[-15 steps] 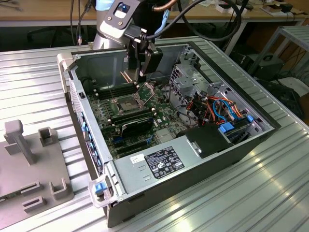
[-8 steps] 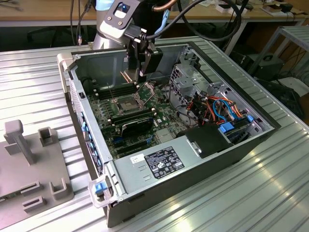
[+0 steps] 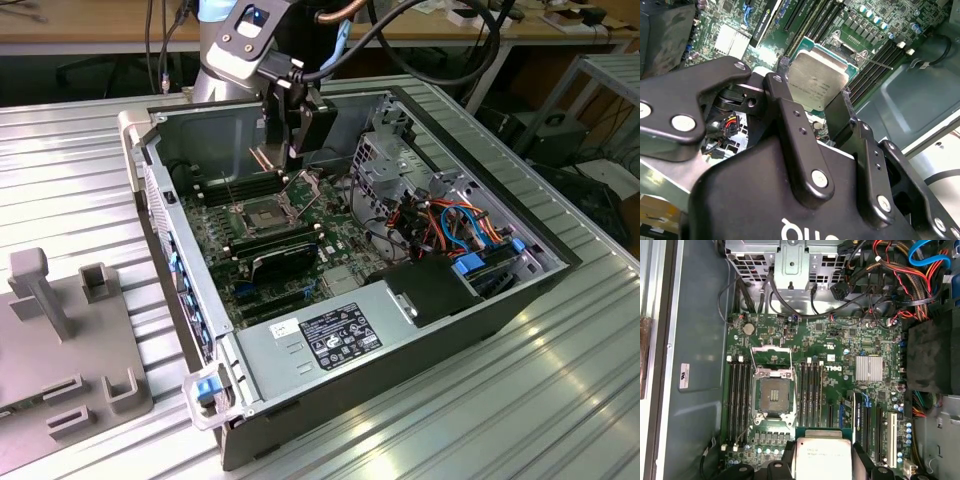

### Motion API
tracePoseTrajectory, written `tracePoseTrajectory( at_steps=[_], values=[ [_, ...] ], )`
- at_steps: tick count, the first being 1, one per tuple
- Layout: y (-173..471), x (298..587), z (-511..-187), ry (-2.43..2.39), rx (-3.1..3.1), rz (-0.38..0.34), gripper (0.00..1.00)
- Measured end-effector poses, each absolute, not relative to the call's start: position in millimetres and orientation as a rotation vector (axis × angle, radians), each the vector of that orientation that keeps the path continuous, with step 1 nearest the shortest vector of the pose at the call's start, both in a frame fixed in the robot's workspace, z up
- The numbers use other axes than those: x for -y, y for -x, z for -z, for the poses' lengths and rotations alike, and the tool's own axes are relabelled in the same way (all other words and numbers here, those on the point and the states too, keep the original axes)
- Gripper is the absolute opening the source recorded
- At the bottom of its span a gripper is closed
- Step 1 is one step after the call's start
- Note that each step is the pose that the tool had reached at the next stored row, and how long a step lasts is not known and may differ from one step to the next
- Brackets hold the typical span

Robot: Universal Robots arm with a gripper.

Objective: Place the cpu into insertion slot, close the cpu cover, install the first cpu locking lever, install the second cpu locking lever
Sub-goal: 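Place the cpu into insertion slot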

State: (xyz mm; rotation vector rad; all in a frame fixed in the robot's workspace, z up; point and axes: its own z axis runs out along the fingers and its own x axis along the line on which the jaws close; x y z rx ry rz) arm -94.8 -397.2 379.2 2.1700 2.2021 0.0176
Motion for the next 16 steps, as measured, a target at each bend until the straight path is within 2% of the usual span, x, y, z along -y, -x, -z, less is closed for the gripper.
tracePoseTrajectory(
  at_steps=[16],
  values=[
    [94.5,397.2,-378.8,-2.363,-1.991,-0.009,0.54]
  ],
)
